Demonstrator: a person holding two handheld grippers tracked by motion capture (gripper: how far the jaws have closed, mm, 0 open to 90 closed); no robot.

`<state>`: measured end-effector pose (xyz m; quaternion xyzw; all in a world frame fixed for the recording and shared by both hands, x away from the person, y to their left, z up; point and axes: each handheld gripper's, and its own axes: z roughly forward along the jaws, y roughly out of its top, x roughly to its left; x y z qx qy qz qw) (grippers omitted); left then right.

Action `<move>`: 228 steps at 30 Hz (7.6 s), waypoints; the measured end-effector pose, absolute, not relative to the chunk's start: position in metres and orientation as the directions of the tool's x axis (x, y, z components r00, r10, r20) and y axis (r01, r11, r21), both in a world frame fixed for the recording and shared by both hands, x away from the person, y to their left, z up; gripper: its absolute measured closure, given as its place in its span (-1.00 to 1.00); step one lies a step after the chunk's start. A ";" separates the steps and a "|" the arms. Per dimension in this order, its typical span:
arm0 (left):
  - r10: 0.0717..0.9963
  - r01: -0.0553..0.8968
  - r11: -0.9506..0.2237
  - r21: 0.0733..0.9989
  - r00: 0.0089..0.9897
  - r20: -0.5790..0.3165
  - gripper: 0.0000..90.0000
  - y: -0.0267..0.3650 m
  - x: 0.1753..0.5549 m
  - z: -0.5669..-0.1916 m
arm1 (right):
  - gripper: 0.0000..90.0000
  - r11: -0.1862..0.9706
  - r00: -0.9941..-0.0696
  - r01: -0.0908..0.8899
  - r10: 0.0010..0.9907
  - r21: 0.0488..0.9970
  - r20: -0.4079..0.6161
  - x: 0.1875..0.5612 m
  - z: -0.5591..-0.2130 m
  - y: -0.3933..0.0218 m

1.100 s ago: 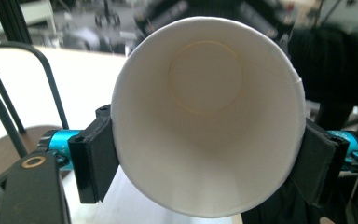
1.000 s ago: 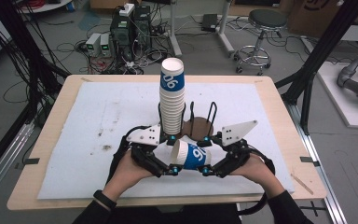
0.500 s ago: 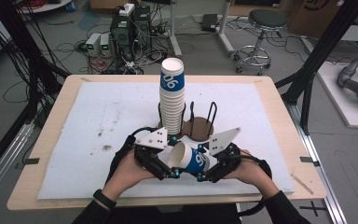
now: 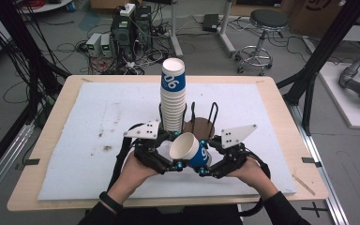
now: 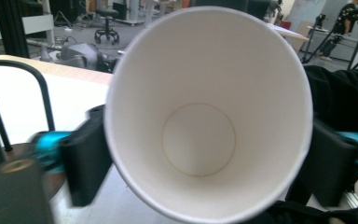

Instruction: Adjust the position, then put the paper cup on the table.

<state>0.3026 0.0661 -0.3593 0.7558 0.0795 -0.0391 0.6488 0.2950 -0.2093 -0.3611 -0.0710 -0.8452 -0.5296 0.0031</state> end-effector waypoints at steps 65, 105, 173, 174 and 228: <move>0.078 0.079 -0.095 0.992 0.994 -0.071 -0.46 0.049 0.299 -0.342 | -0.43 0.140 -0.969 0.212 0.156 0.967 0.190 0.288 -0.374 -0.193; 0.151 0.122 -0.173 0.977 0.984 -0.096 -0.76 0.058 0.292 -0.379 | -0.43 0.101 -0.967 0.192 0.188 0.976 0.171 0.292 -0.366 -0.206; 0.094 0.133 -0.151 0.980 0.988 -0.119 -0.38 0.044 0.291 -0.388 | -0.58 0.099 -0.973 0.192 0.147 0.976 0.176 0.287 -0.356 -0.199; 0.093 0.133 -0.151 0.980 0.988 -0.120 -0.38 0.044 0.291 -0.388 | -0.58 0.097 -0.973 0.192 0.148 0.977 0.177 0.287 -0.356 -0.199; 0.508 0.082 -0.141 0.987 0.862 0.001 -0.66 0.163 0.283 -0.380 | -0.51 0.091 -0.944 0.167 0.303 0.982 0.133 0.299 -0.357 -0.231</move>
